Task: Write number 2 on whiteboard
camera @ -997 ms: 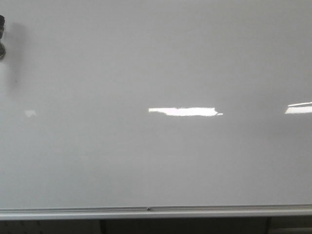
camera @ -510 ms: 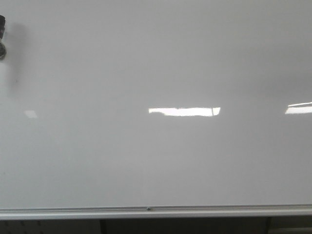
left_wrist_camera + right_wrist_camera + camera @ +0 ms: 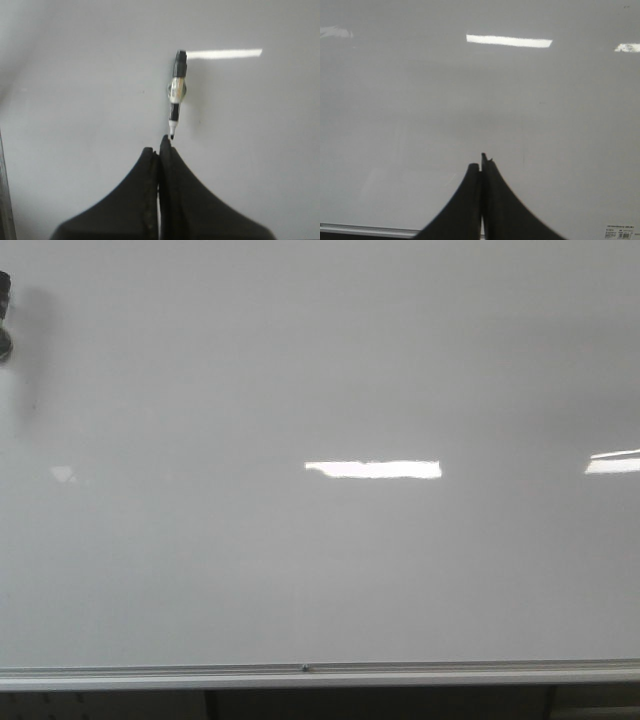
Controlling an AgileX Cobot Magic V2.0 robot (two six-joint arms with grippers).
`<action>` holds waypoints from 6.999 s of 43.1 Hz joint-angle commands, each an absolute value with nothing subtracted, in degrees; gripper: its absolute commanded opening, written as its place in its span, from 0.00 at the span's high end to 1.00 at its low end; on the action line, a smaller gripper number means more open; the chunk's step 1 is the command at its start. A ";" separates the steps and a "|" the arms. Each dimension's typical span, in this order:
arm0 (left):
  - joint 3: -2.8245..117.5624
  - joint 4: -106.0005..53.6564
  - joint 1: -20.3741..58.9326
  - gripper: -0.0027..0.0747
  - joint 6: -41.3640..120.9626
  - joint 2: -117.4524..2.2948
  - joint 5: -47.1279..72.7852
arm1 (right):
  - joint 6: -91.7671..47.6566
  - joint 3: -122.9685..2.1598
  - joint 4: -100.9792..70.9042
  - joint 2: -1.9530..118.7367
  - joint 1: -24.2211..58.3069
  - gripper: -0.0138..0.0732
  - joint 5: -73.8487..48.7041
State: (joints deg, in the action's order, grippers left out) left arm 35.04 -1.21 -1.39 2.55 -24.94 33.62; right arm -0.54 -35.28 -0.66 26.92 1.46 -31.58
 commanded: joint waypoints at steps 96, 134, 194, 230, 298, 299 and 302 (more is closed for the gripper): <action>60.71 2.96 4.20 0.29 2.62 -83.00 21.33 | -0.89 -36.70 2.78 31.81 1.27 0.15 -30.69; 62.29 6.31 4.20 0.75 2.62 -88.66 15.84 | -0.89 -36.70 2.78 31.81 1.27 0.15 -30.69; 72.61 -3.83 33.98 0.89 30.15 -73.43 68.95 | -0.89 -36.70 2.78 31.81 1.27 0.15 -30.60; 72.61 -5.15 49.26 0.89 34.17 -73.43 69.89 | -40.51 -54.59 -20.68 52.09 26.54 0.15 -51.58; 72.61 -5.15 49.16 0.63 38.60 -73.43 67.03 | -50.65 -71.16 -26.81 73.97 45.90 0.81 -49.06; 72.61 -5.15 49.16 0.58 38.60 -73.43 67.03 | -50.65 -71.16 -26.76 73.97 45.90 0.82 -49.06; 72.61 -5.15 49.16 0.44 38.36 -73.43 66.80 | -50.65 -71.16 -26.76 73.97 45.90 0.82 -49.06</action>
State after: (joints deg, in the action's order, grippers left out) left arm 70.84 -4.37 48.80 38.61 -75.24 68.87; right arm -50.15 -69.14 -24.73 75.30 45.82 -51.35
